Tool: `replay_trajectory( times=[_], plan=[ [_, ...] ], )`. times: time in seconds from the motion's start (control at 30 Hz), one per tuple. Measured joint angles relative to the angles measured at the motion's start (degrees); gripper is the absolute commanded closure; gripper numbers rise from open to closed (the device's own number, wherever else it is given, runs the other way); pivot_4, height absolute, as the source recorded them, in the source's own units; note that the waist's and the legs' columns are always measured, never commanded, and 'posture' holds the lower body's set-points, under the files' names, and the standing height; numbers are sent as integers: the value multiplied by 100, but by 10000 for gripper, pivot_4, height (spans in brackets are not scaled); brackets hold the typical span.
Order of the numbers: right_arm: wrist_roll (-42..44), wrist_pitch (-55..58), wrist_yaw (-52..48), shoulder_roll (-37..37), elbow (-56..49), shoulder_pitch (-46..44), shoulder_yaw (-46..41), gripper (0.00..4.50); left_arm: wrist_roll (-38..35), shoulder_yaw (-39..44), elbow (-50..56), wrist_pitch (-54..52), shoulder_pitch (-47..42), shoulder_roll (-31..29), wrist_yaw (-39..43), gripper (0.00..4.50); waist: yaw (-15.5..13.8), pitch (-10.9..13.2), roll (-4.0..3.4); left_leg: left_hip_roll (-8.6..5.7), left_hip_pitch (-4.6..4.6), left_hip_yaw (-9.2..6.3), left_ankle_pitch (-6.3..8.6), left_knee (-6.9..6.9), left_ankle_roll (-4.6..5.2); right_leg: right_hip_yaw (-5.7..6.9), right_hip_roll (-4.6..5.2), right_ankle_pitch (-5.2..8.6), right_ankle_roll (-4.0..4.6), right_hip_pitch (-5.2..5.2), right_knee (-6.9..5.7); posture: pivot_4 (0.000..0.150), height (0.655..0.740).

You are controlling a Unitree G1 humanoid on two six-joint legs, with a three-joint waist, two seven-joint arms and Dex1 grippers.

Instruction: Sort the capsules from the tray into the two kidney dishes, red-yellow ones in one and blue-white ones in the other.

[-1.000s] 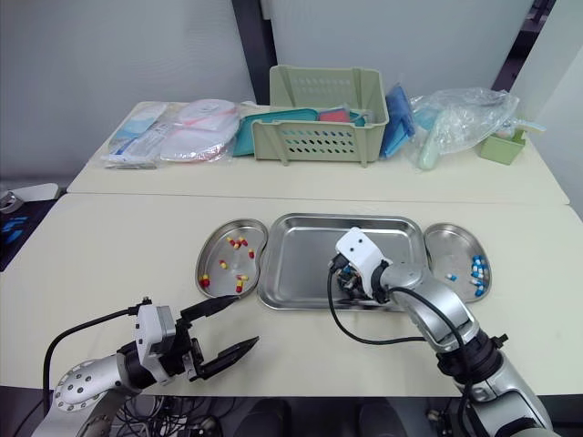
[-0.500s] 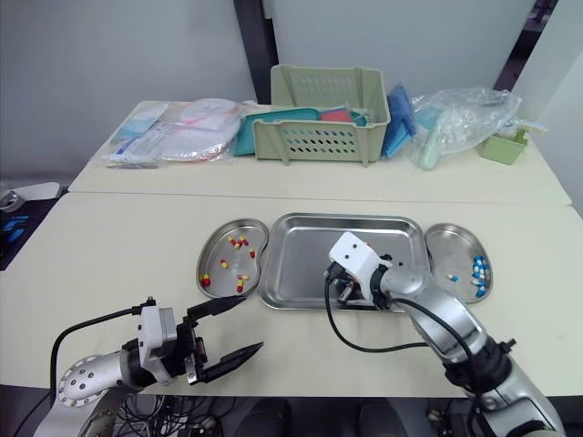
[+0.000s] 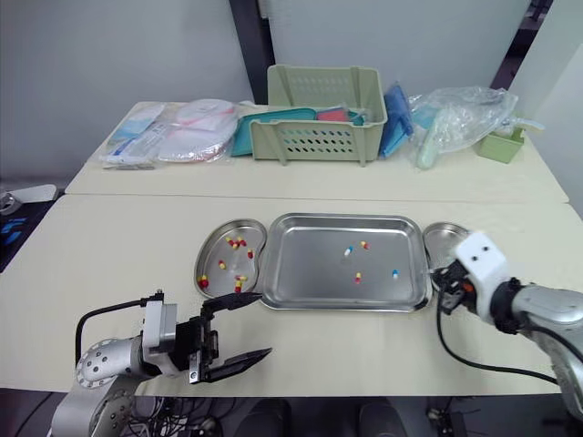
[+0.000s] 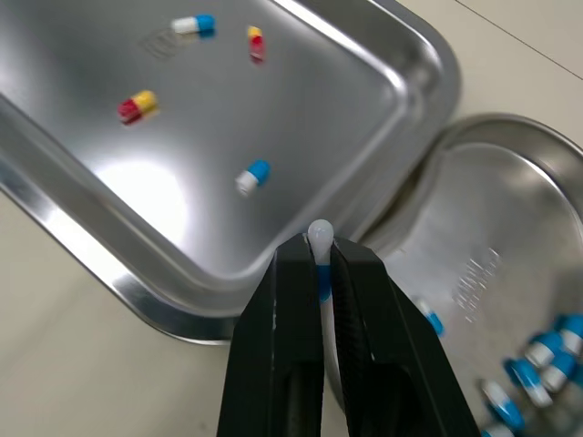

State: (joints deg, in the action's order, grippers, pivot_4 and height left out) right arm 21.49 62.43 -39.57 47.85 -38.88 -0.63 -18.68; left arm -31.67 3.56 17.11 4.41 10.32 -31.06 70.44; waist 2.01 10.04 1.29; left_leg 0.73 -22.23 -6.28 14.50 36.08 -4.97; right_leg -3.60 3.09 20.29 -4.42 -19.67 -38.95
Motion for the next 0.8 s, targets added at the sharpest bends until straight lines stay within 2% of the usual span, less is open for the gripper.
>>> replay_trajectory(
  times=[0.2, 0.23, 0.33, 0.67, 0.8],
  plan=[
    [-88, 6, 368, 6, 764, -166, -145, 44846, 22, -128, -91, 130, -99, 148, 2, 0, -13, 0, -3, -1, 0, 1, 0, 1, 0, 0, 1, 0, 0, 2, 1, 1500, 7400],
    [-117, 11, 435, 5, 808, -225, -144, 38163, 26, -135, -91, 135, -106, 155, -6, 0, -12, 1, -5, -1, 1, 1, 0, 1, 0, -1, 1, 0, 0, 2, 1, 1500, 7400],
    [-139, 9, 593, 7, 873, -295, -132, 31449, 36, -158, -91, 137, -105, 187, -71, 0, -19, 1, -4, -1, -1, 1, 0, 2, 0, -1, 1, 0, 0, 3, 2, 1500, 7400],
    [-238, -391, 679, 38, 993, -301, -122, 3455, 14, -87, 96, -29, -71, 162, -536, 0, -18, 1, -5, -1, 0, 1, 0, 2, 0, -1, 2, 0, 0, 3, 2, 1500, 7400],
    [-299, -1315, 339, 132, 996, 230, -232, 3455, 4, 354, 308, -438, 2, 48, -1189, 0, -25, 2, -2, -1, -2, -1, 0, 1, 0, 0, 2, 0, -1, 3, 3, 1500, 7400]
  ],
)
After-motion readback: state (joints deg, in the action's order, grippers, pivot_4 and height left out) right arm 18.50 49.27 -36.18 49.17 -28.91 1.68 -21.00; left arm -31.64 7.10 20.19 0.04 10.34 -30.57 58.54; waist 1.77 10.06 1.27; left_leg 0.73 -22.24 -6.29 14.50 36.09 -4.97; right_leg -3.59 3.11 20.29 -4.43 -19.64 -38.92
